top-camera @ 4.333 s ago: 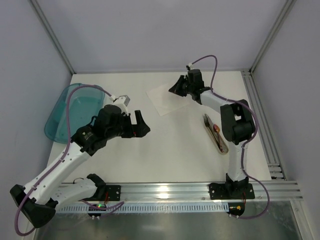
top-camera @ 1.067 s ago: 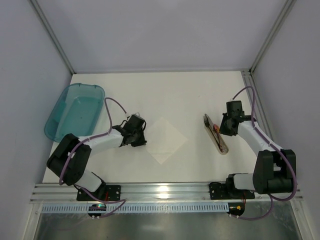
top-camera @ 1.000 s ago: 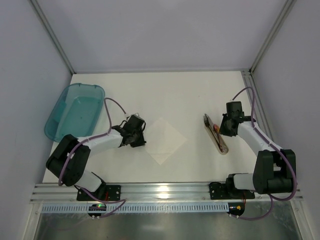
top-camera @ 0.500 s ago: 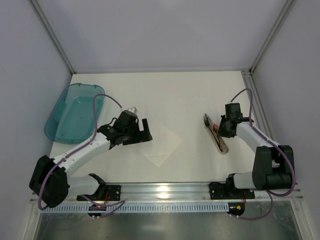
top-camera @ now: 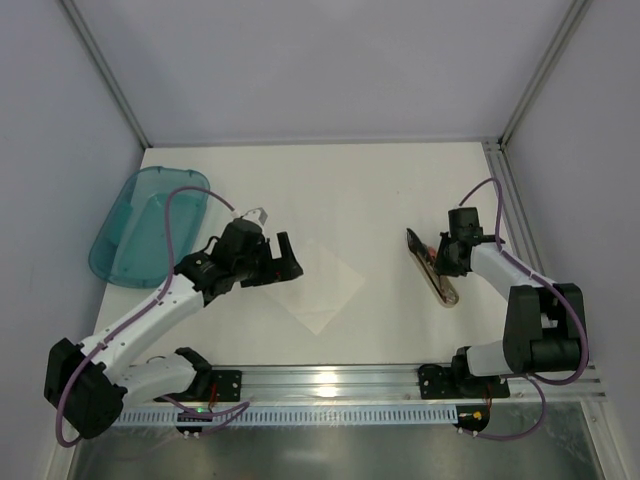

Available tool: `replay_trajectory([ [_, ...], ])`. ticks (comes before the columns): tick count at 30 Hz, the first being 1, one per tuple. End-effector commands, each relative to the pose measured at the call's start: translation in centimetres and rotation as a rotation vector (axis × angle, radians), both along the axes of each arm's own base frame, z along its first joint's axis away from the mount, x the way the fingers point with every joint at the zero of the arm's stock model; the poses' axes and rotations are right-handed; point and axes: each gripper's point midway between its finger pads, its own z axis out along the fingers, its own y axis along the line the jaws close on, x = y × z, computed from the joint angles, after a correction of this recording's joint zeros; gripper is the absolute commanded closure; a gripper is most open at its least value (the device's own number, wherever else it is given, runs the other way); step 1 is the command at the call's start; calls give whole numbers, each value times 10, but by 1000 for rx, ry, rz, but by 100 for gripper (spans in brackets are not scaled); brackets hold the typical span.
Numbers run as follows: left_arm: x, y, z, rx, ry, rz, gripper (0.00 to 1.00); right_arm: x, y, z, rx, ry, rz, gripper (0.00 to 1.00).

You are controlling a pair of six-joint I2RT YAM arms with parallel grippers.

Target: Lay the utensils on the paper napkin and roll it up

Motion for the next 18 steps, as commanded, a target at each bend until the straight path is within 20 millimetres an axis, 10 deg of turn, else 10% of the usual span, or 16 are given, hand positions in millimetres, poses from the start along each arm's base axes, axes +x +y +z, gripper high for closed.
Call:
replay_trajectory([
  [1, 2, -1, 19, -27, -32, -5, 0, 1, -2, -3, -8, -1, 1, 86],
  [18, 11, 18, 23, 42, -68, 86, 0, 14, -1, 45, -8, -103, 16, 96],
])
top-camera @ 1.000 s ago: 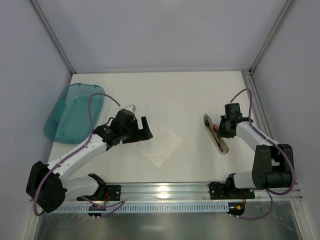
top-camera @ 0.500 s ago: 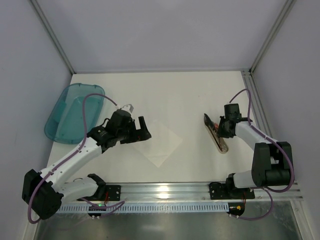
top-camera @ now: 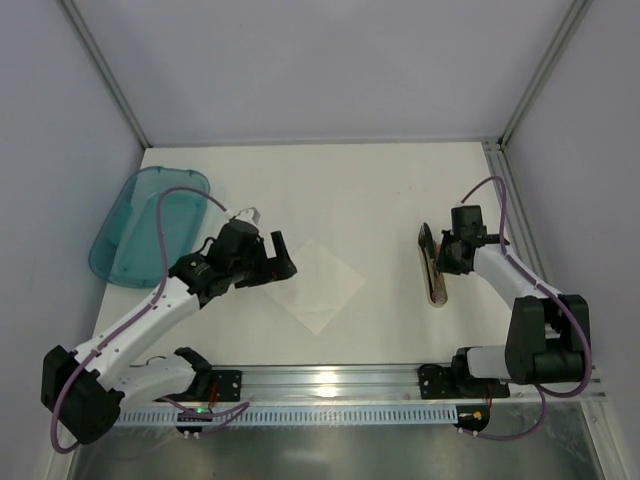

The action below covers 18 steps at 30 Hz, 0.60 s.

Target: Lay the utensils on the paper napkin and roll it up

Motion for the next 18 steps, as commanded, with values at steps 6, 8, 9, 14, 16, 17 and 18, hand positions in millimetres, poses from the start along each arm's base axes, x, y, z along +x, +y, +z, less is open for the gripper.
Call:
replay_trajectory([
  [6, 22, 10, 29, 74, -88, 4, 0, 26, 29, 71, 62, -163, 19, 96],
  [8, 26, 13, 29, 81, -91, 6, 0, 29, 48, 79, 91, -179, 21, 96],
  [9, 31, 19, 28, 85, -85, 30, 0, 31, 72, 87, 107, -193, 71, 96],
  [14, 36, 37, 22, 53, -43, 81, 0, 44, 160, 92, 179, -232, 153, 96],
  [16, 39, 53, 26, 45, -47, 128, 0, 48, 209, 95, 209, -259, 221, 96],
  [17, 39, 57, 26, 46, -50, 140, 0, 43, 231, 94, 215, -258, 264, 96],
  [18, 40, 61, 28, 44, -55, 150, 0, 46, 246, 95, 213, -280, 282, 96],
])
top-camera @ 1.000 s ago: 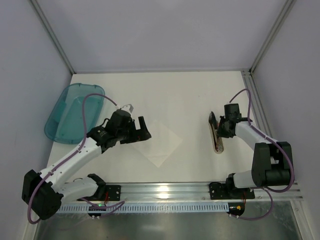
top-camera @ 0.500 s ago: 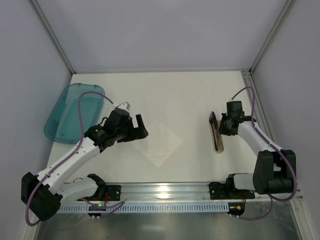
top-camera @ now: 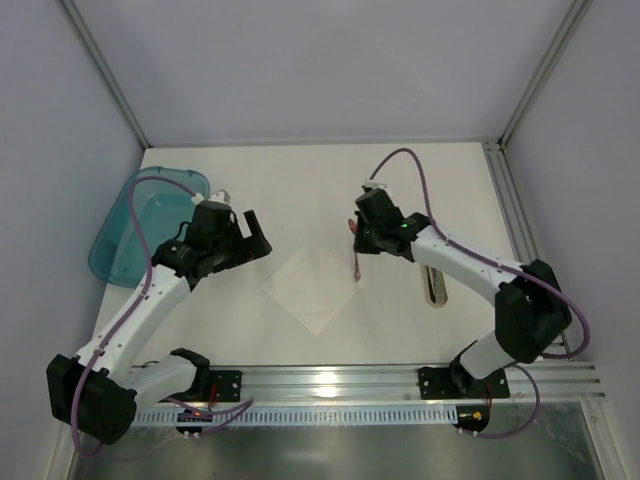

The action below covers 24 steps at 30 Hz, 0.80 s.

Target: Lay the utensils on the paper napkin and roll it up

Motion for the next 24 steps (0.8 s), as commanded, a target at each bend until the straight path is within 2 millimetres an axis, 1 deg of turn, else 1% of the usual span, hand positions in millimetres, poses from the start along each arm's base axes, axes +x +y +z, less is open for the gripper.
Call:
replay_trajectory([
  [1, -2, 9, 15, -34, -33, -3, 0, 21, 65, 11, 56, -84, 18, 96],
  [2, -4, 10, 16, -38, -36, -4, 1, 17, 84, 9, 52, -89, 57, 96],
  [3, -5, 11, 17, -39, -39, -3, 1, 19, 93, 4, 35, -91, 67, 96],
  [4, -6, 12, 18, -39, -41, -2, 0, 25, 105, 10, 44, -111, 82, 96],
  [5, -7, 13, 18, -41, -41, -3, 0, 25, 114, -7, 23, -85, 92, 96],
  [6, -8, 13, 17, -42, -40, -2, 0, 27, 125, -5, 34, -91, 103, 96],
  [7, -9, 14, 17, -41, -37, 0, 1, 27, 130, -8, 31, -89, 103, 96],
  [8, -9, 14, 17, -40, -38, 3, 0, 28, 134, -19, 17, -75, 95, 96],
  [10, -10, 15, 15, -41, -37, 3, 0, 28, 143, -21, 13, -78, 95, 96],
  [11, -10, 15, 15, -39, -37, 6, 0, 27, 146, -26, 10, -69, 94, 96],
  [14, -10, 17, 16, -35, -40, 11, 0, 28, 149, -31, -24, -74, 82, 96],
  [15, -10, 17, 17, -33, -43, 11, 1, 25, 147, -42, -48, -48, 80, 96],
  [24, -9, 18, 23, -32, -58, 11, 0, 15, 144, -65, -88, 8, 56, 96],
])
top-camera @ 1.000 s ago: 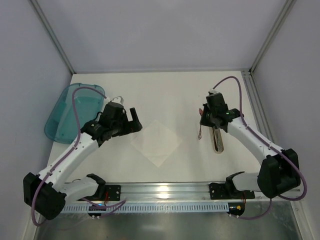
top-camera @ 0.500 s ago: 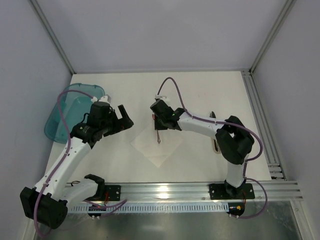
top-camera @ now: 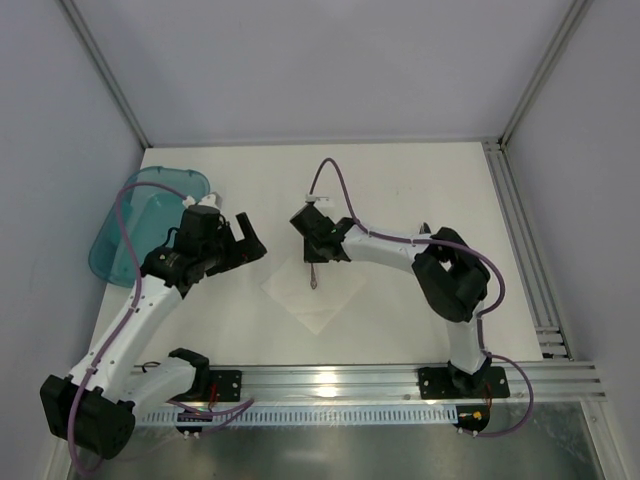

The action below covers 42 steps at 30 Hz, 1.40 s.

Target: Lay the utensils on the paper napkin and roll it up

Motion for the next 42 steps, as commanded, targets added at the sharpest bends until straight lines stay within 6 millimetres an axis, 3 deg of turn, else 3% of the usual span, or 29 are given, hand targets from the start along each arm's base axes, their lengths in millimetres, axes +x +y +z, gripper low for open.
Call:
replay_trajectory([
  [1, 1, 2, 10, -2, -36, -5, 0, 4, 4, 4, -3, -20, -40, 96],
  [17, 2, 3, 11, -3, -40, 4, 1, -4, -2, -23, -54, 20, -67, 95],
  [24, 1, 2, 14, -9, -44, 7, 0, -6, -4, -20, -75, 18, -86, 86],
  [28, 1, 2, 17, -14, -50, 6, 0, -5, -1, -9, -62, 9, -84, 84],
  [35, 1, 3, 22, -12, -66, -2, 0, 0, 4, 47, -17, -68, -6, 81],
  [38, 1, 1, 25, -20, -83, -10, 0, -2, -9, 68, -10, -82, 47, 81],
  [39, -1, -3, 27, -37, -88, -29, 0, -4, -20, 64, -33, -75, 69, 81],
  [41, 0, -8, 29, -61, -103, -49, 0, 0, -40, 82, -10, -96, 76, 81],
  [42, 0, -11, 29, -73, -103, -60, 0, -4, -55, 77, -45, -91, 101, 81],
])
